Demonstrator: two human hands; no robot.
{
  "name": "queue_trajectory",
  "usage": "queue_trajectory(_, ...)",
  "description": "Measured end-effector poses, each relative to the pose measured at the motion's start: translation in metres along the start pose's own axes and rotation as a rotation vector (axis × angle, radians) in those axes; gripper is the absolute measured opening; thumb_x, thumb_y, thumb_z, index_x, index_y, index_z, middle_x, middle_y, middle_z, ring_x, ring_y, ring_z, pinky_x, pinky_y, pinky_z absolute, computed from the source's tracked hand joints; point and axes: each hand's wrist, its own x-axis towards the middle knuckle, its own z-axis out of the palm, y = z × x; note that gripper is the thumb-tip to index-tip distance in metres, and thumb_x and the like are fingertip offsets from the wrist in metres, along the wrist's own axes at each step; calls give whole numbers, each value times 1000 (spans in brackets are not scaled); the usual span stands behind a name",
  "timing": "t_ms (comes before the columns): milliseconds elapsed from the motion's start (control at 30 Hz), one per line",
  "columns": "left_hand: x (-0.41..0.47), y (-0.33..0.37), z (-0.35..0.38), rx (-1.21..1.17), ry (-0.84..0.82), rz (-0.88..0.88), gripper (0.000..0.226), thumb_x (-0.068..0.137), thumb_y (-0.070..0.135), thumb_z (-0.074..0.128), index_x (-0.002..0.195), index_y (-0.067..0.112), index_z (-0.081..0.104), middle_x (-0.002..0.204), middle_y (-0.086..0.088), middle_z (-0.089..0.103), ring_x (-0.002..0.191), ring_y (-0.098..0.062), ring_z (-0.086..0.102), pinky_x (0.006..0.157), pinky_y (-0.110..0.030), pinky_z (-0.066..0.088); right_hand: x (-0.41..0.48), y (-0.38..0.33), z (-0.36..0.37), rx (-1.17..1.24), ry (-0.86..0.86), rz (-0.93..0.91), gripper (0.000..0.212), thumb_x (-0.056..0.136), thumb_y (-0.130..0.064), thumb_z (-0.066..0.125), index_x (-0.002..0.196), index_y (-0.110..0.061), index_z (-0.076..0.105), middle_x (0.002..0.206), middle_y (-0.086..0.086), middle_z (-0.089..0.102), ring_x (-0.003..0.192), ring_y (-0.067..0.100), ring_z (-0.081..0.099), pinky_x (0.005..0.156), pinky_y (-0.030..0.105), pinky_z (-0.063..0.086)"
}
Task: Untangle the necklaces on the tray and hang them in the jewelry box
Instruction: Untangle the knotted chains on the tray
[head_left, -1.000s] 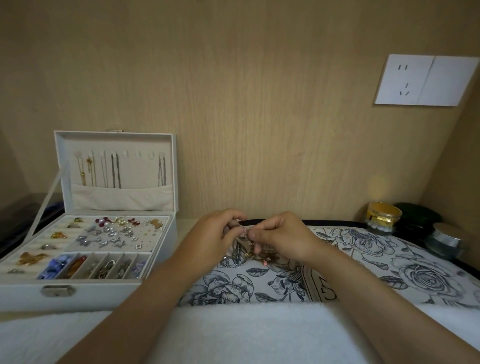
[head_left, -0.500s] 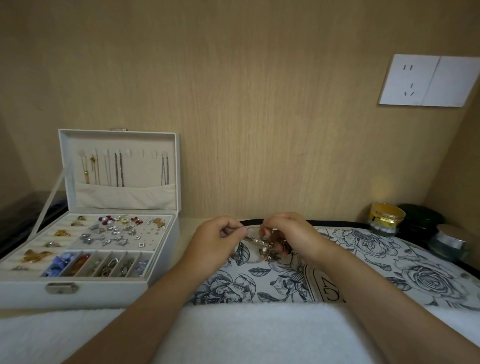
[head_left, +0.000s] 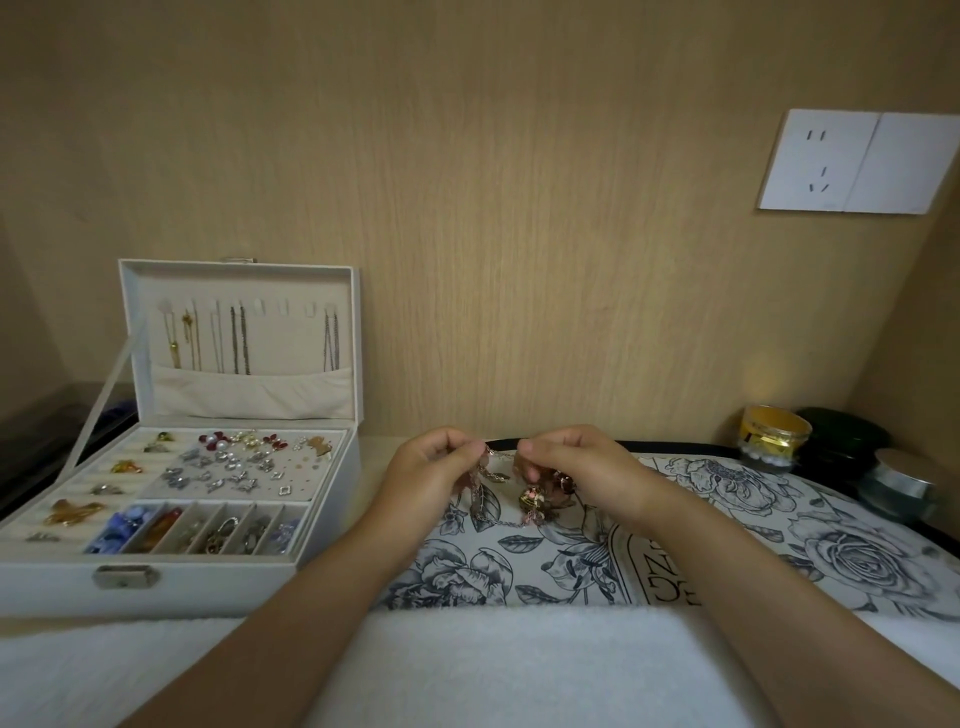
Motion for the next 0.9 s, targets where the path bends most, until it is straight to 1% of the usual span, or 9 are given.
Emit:
queue_trajectory(100,2,0,2,-80,54,-84,18,96,18,59,84,11,70,80,-10,73,83,-32,68,95,-49,52,2,3,0,1,9,-28,31,96,-32,64,76,-9,71,76,8,60,71,18,51,73,28,41)
queue_trajectory(167,6,-1,2,-154,70,-154,19,98,19,56,89,9,68,82,-9,72,84,-27,65,94,-45,51,4,6,1,-34,-6,-45,30,94,-31,66,79,-6,72,78,8,62,74,18,53,77,30,43)
queue_trajectory(233,9,0,1,-269,72,-225,25,101,22,49,85,9,64,83,-9,69,81,-25,61,87,-41,50,4,9,3,-58,-22,-48,29,92,-32,67,76,-8,72,77,11,65,75,17,56,80,35,46)
queue_trajectory(333,12,8,-5,-439,82,-269,29,100,23,41,73,17,47,75,-2,57,68,-18,44,73,-36,40,5,13,4,-126,-18,-19,32,79,-49,68,63,-21,67,86,22,66,78,21,57,83,50,51)
queue_trajectory(433,15,14,-15,-485,108,-253,30,98,25,44,68,20,43,70,1,50,65,-16,41,76,-33,38,5,18,1,-170,-24,21,45,74,-58,67,56,-20,52,71,15,46,69,25,43,70,46,38)
queue_trajectory(533,16,21,-14,-571,65,-226,26,99,26,48,74,19,49,58,5,40,58,-13,37,68,-28,38,5,20,-1,-196,-39,53,54,74,-64,64,55,-19,42,66,7,34,66,24,39,70,41,35)
queue_trajectory(700,16,31,-9,-433,64,-88,20,102,25,50,90,15,61,56,6,39,53,-10,39,79,-32,44,4,22,-1,-283,-59,78,59,85,-61,62,60,-14,37,68,9,31,62,24,32,63,29,35)
queue_trajectory(800,19,30,-14,-340,172,-62,24,104,23,44,83,18,53,65,5,45,53,-10,39,54,-25,41,6,25,-7,-356,-20,114,56,89,-53,64,57,-14,40,65,11,36,56,24,41,59,32,42)
queue_trajectory(900,22,22,-20,-128,318,-31,30,104,22,37,77,18,47,66,2,41,50,-11,34,43,-23,27,8,29,-16,-393,63,183,46,92,-35,63,57,-6,52,63,9,49,50,21,57,57,31,47)
